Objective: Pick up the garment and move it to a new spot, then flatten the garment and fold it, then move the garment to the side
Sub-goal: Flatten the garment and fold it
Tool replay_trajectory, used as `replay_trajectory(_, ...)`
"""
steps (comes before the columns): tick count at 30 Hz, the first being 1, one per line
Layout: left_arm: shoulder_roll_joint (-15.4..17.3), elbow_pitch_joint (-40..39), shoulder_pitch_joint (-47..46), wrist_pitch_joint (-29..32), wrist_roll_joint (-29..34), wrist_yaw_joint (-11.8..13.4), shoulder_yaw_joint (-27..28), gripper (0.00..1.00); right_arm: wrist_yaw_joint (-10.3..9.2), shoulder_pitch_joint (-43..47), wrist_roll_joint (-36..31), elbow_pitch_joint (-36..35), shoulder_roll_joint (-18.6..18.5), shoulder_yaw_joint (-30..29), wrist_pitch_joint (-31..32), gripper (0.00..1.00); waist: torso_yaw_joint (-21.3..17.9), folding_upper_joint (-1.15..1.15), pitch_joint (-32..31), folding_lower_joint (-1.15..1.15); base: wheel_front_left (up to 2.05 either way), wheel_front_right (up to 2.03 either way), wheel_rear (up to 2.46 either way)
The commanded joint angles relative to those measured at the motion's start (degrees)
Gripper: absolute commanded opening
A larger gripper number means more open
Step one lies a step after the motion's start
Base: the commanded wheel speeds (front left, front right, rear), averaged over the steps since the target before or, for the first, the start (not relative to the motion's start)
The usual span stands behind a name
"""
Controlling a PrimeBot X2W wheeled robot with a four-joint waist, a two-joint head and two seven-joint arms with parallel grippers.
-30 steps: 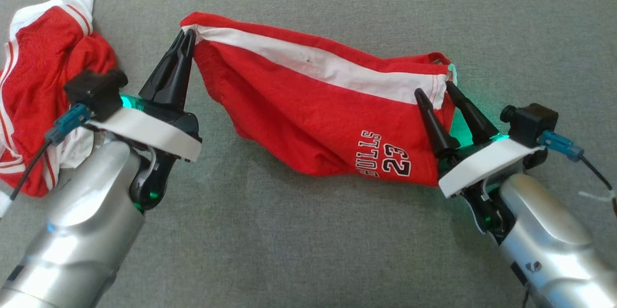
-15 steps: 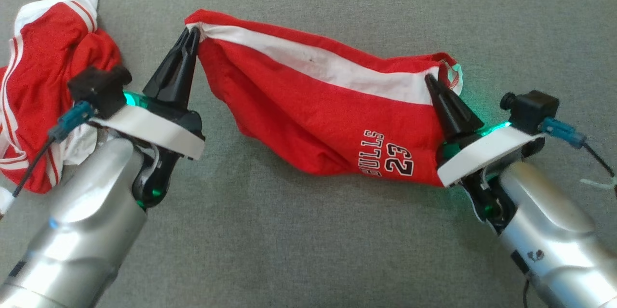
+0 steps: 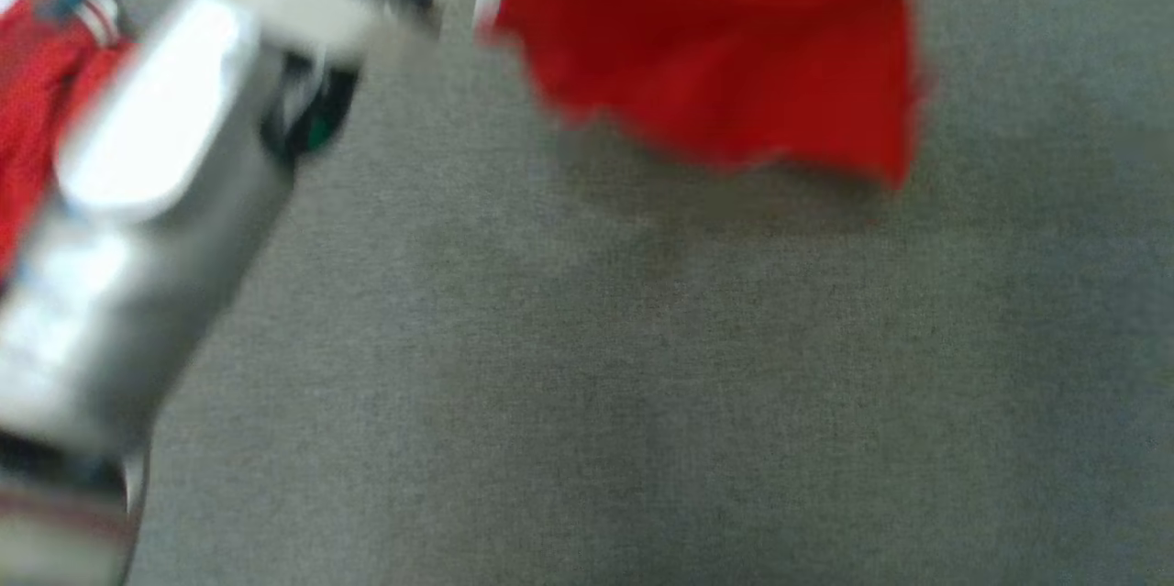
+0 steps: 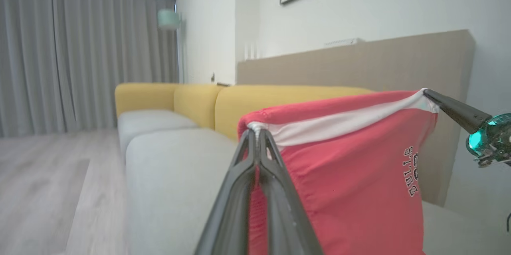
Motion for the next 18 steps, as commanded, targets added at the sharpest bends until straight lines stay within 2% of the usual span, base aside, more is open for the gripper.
replay_trajectory(1, 1.2, -0.7, -6.7, -0.5, 1.1, 0.1, 2.8, 0.0, -0.04, -3.9, -0.9, -2.3, -1.8, -1.5, -0.2, 0.0, -0.7, 0.0, 1.5, -0.01, 0.0, 0.0, 0.0)
replay_trajectory(5, -2.6, 0.6, -16.1, -0.7, 4.6, 0.3, 7.2, 0.0, -0.04, -11.9, -3.5, -4.3, -3.5, -6.4, -0.2, 0.0, -1.5, 0.0, 3.1, -0.01, 0.0, 0.0, 0.0)
replay_trajectory(8, -4.6, -0.3, -17.5, -0.7, 7.5, 0.2, 10.6, 0.0, -0.04, -14.5, -4.2, -6.5, -4.3, -7.3, -0.2, 0.0, -1.9, 0.0, 3.5, -0.01, 0.0, 0.0, 0.0)
replay_trajectory(12, -5.1, -2.2, -12.2, -0.7, 9.7, 0.2, 12.0, 0.0, -0.04, -12.0, -3.4, -10.3, -4.5, -8.3, -0.2, 0.0, -2.1, 0.0, 3.5, -0.01, 0.0, 0.0, 0.0)
replay_trajectory(18, -2.6, -5.4, 3.0, -0.7, 12.3, 0.1, 10.2, 0.0, -0.04, 1.5, -3.1, -14.8, -5.8, -6.0, -0.2, 0.0, -2.1, 0.0, 3.4, -0.01, 0.0, 0.0, 0.0)
